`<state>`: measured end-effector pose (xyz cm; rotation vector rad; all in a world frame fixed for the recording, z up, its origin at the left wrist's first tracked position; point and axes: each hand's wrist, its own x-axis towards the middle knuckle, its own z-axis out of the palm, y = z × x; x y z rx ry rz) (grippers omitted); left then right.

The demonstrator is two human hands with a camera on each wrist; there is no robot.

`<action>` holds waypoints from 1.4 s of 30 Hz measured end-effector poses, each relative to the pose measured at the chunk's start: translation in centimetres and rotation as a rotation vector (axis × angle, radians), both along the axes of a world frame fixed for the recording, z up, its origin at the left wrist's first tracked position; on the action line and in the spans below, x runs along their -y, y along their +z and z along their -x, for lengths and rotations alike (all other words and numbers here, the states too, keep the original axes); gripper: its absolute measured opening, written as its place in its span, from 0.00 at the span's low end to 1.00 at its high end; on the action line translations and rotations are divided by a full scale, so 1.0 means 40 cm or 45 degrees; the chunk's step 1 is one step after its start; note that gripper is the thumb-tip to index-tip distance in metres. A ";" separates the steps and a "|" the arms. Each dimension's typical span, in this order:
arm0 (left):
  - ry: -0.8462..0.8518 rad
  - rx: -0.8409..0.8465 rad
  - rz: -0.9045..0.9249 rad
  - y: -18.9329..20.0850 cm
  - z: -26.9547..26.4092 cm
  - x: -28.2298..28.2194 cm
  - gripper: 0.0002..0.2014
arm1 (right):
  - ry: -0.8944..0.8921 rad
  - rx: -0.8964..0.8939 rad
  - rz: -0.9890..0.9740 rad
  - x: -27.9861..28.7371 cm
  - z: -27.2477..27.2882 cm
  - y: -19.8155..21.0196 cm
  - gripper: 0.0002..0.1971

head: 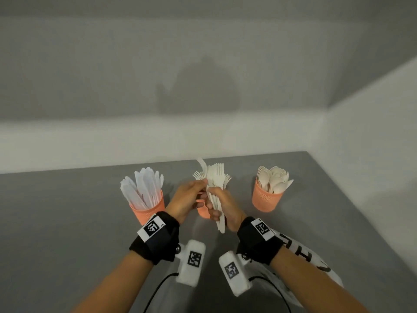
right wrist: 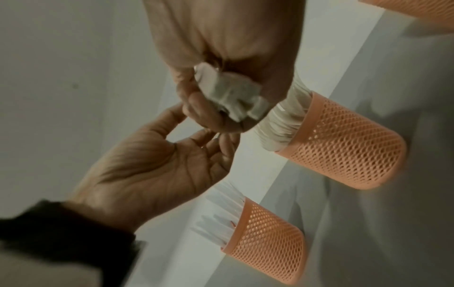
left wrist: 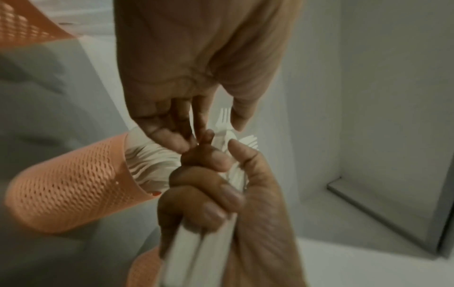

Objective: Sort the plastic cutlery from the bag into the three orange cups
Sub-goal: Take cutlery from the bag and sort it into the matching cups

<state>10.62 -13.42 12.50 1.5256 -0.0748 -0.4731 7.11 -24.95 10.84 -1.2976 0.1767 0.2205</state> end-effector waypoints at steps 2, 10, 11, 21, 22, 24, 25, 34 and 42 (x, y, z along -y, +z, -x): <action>0.038 0.074 -0.057 -0.015 -0.012 0.002 0.10 | 0.050 0.000 0.042 0.000 0.009 -0.004 0.16; 0.240 0.150 -0.009 -0.032 -0.015 0.012 0.07 | 0.034 0.031 0.064 0.011 0.014 -0.013 0.16; 0.298 0.151 0.011 -0.030 -0.016 0.012 0.07 | 0.035 0.032 0.062 0.013 0.012 -0.015 0.16; 0.234 0.291 -0.097 -0.023 0.023 0.026 0.06 | -0.359 0.155 0.731 0.023 -0.010 -0.058 0.16; 0.200 0.279 -0.120 -0.024 0.033 0.035 0.06 | -0.385 0.162 0.785 0.019 -0.009 -0.055 0.20; 0.182 0.255 -0.116 -0.027 0.045 0.052 0.08 | -0.390 0.179 0.897 0.010 -0.004 -0.049 0.22; 0.194 0.250 -0.109 -0.031 0.048 0.059 0.10 | -0.379 0.194 0.956 0.006 0.000 -0.046 0.21; 0.212 0.141 0.061 -0.019 0.059 0.061 0.08 | -0.207 0.168 0.834 0.010 0.015 -0.031 0.22; 0.453 0.242 0.107 0.005 0.005 0.029 0.15 | -0.092 0.197 0.606 0.027 0.031 -0.024 0.13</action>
